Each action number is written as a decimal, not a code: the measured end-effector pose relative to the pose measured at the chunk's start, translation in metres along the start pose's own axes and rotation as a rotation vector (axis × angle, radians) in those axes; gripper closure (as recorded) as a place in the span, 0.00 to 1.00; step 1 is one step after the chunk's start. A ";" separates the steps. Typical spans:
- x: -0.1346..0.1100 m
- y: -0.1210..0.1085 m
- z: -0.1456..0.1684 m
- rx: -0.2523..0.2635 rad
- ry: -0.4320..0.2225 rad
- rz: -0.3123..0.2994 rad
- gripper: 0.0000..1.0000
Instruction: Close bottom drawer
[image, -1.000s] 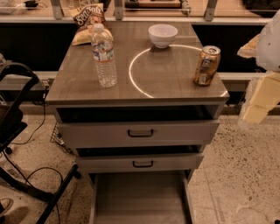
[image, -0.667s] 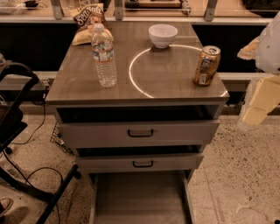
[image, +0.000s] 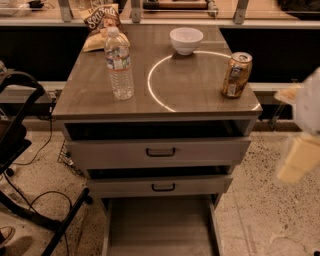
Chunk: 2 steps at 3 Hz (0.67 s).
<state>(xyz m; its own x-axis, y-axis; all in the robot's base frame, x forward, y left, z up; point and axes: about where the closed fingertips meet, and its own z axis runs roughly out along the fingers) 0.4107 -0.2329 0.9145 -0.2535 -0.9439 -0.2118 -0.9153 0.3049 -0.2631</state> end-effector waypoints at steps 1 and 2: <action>0.053 0.061 0.028 0.076 -0.024 -0.033 0.00; 0.090 0.101 0.076 0.092 -0.011 -0.056 0.00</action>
Offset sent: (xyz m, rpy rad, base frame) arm -0.1487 -0.0706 -0.2711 -0.0615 -0.0643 0.0236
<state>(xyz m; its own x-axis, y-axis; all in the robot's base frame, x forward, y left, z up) 0.3191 -0.2776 0.7972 -0.1990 -0.9585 -0.2042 -0.8954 0.2625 -0.3597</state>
